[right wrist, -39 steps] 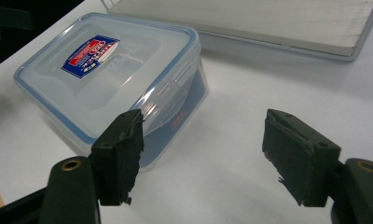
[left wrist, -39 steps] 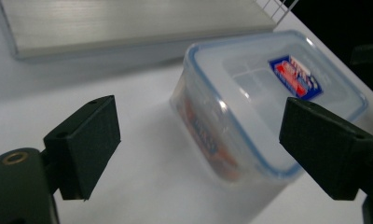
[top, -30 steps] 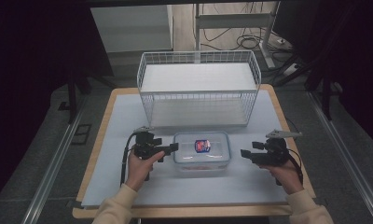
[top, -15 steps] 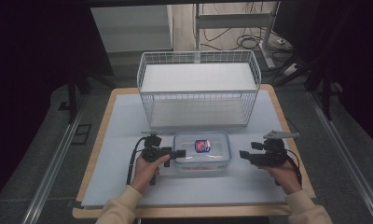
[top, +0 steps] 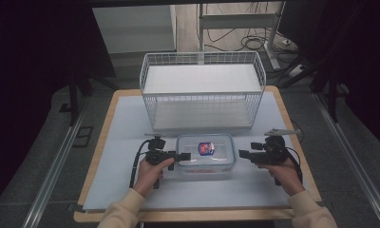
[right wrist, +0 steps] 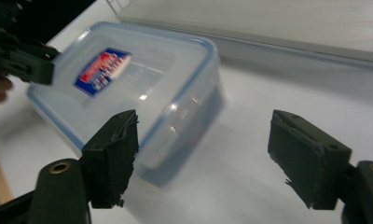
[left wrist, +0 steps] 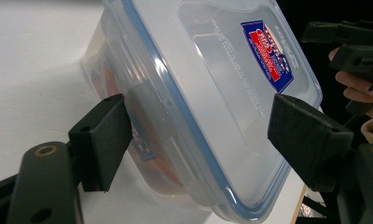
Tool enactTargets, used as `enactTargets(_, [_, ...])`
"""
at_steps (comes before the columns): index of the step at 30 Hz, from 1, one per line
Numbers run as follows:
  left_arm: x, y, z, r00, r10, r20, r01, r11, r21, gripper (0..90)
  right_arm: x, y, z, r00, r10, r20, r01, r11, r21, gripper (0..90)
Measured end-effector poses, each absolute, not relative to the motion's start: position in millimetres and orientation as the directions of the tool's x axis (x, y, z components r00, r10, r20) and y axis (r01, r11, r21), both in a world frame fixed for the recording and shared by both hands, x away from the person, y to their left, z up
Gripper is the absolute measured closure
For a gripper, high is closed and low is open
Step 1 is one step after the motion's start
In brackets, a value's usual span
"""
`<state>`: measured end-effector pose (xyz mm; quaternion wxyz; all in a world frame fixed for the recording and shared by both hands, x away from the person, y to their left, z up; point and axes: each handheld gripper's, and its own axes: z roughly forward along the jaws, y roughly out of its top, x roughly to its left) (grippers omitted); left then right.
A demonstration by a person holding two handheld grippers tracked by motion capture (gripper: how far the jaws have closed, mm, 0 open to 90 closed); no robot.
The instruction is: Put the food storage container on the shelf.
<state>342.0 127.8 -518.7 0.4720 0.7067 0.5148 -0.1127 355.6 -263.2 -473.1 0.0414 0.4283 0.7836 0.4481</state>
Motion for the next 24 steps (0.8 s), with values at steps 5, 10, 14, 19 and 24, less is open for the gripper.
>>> enactTargets(5, [341.9, 127.9, -519.1, 0.448, 0.62, -0.644, 0.832, -0.024, 0.555, 22.8, 373.9, -242.7, -478.1, -0.633, 0.667, 0.392, 0.678, 0.235, 0.696, 20.8])
enactTargets(10, [342.0, 127.9, -519.3, 0.448, 0.619, -0.645, 0.83, -0.021, 0.557, 22.8, 381.4, -230.4, -486.3, -0.632, 0.645, 0.429, 0.71, 0.26, 0.655, 19.8])
enactTargets(14, [341.8, 127.8, -519.3, 0.449, 0.62, -0.644, 0.83, -0.021, 0.558, 22.9, 384.8, -228.2, -492.2, -0.611, 0.638, 0.468, 0.739, 0.247, 0.627, 20.1])
enactTargets(19, [341.7, 127.9, -519.3, 0.45, 0.62, -0.643, 0.829, -0.022, 0.559, 22.9, 391.3, -227.7, -498.7, -0.581, 0.603, 0.547, 0.781, 0.223, 0.583, 21.8])
enactTargets(24, [341.0, 127.9, -519.6, 0.448, 0.62, -0.644, 0.829, -0.018, 0.559, 23.3, 393.9, -230.9, -504.0, -0.547, 0.57, 0.613, 0.817, 0.204, 0.54, 26.3])
